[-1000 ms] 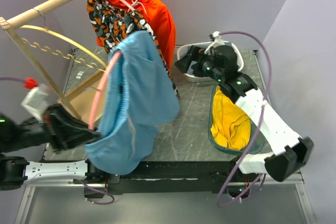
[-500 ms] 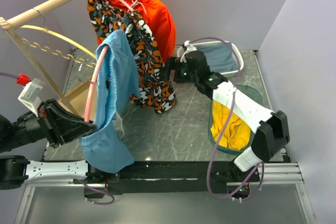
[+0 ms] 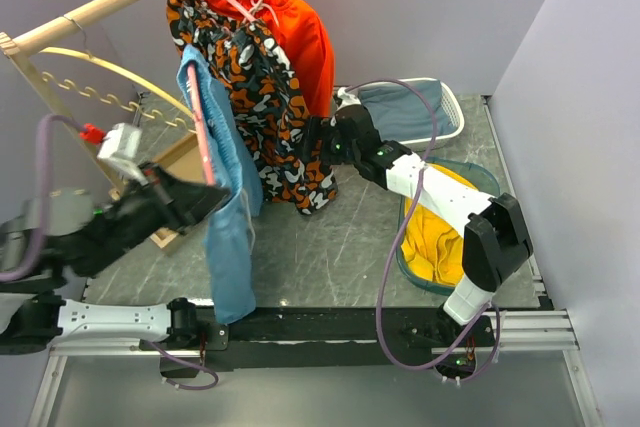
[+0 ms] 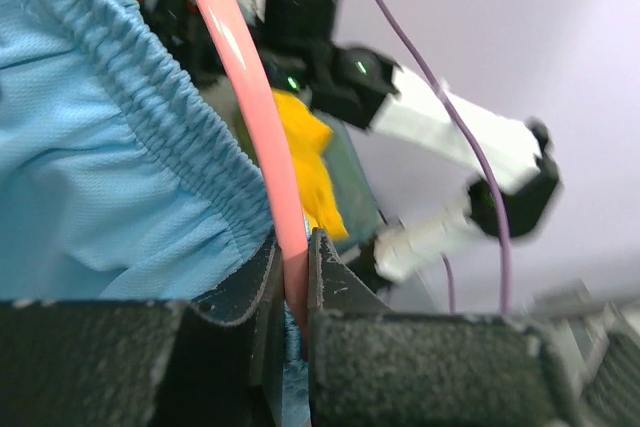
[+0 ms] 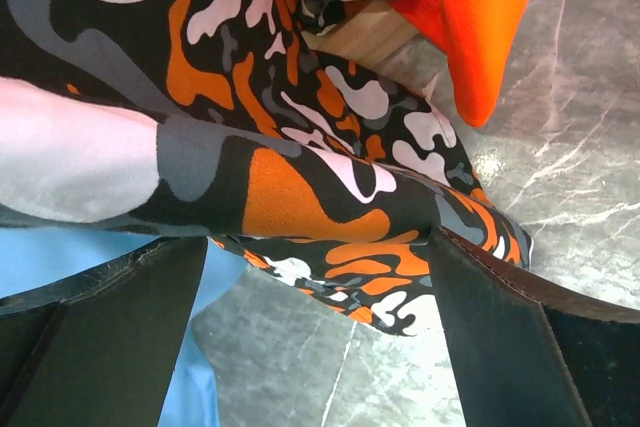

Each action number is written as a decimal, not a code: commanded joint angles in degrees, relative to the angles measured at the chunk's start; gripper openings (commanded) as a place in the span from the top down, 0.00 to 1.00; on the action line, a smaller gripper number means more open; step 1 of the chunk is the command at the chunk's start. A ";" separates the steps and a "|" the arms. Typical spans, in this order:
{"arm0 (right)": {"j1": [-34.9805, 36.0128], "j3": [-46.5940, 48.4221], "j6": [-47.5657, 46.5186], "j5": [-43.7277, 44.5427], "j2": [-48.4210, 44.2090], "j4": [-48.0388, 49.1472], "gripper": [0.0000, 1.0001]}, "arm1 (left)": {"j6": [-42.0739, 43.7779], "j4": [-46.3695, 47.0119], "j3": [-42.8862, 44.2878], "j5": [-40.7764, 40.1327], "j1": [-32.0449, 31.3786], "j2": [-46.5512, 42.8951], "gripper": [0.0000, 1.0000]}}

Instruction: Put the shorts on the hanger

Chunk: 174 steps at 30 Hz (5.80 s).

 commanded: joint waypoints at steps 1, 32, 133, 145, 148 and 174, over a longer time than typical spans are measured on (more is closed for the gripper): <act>0.56 -1.51 1.30 1.61 -0.23 3.23 0.02 | -0.50 12.63 0.15 -15.90 -0.19 5.94 0.99; 1.00 -12.06 2.79 1.08 -7.79 3.93 0.03 | -3.05 33.20 7.70 -14.17 21.52 29.59 0.99; 6.01 -13.82 2.17 5.30 -20.18 -8.72 0.03 | -9.46 40.77 7.81 12.19 56.42 36.63 0.43; 6.18 -18.04 3.84 7.05 -29.23 -6.09 0.03 | -3.31 32.61 -1.08 22.22 56.15 25.47 0.04; 6.27 -18.56 4.72 7.93 -32.13 -5.65 0.01 | -0.42 31.63 -2.23 21.96 53.53 23.62 0.04; 6.27 -31.12 13.95 18.56 -54.46 -10.31 0.00 | 3.02 35.40 -31.91 13.34 20.91 26.52 0.03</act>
